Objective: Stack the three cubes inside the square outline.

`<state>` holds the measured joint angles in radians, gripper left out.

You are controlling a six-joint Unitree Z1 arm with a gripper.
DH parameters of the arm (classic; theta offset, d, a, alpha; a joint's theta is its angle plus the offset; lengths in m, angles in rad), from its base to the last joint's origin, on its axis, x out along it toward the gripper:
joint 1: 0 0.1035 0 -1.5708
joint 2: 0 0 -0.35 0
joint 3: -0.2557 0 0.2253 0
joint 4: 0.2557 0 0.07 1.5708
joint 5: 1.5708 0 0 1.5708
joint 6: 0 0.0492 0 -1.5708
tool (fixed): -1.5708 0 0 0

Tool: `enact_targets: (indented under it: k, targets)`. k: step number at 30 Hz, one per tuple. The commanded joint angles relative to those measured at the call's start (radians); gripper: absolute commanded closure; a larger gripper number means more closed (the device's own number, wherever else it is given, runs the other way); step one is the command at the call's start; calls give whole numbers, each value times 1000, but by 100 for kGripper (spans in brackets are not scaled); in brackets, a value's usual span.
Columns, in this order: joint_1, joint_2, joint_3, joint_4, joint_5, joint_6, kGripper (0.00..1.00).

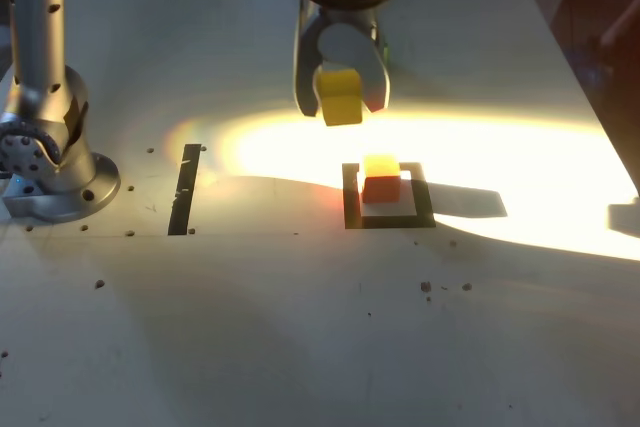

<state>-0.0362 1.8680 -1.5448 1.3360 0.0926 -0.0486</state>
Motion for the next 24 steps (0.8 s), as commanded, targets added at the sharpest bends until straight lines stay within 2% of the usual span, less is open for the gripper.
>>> enact_targets:
  k: [1, 24]
  targets:
    - [-12, 15, -12, 1, -2, -14, 81]
    - [-36, 165, -89, -9, -36, 18, 81]
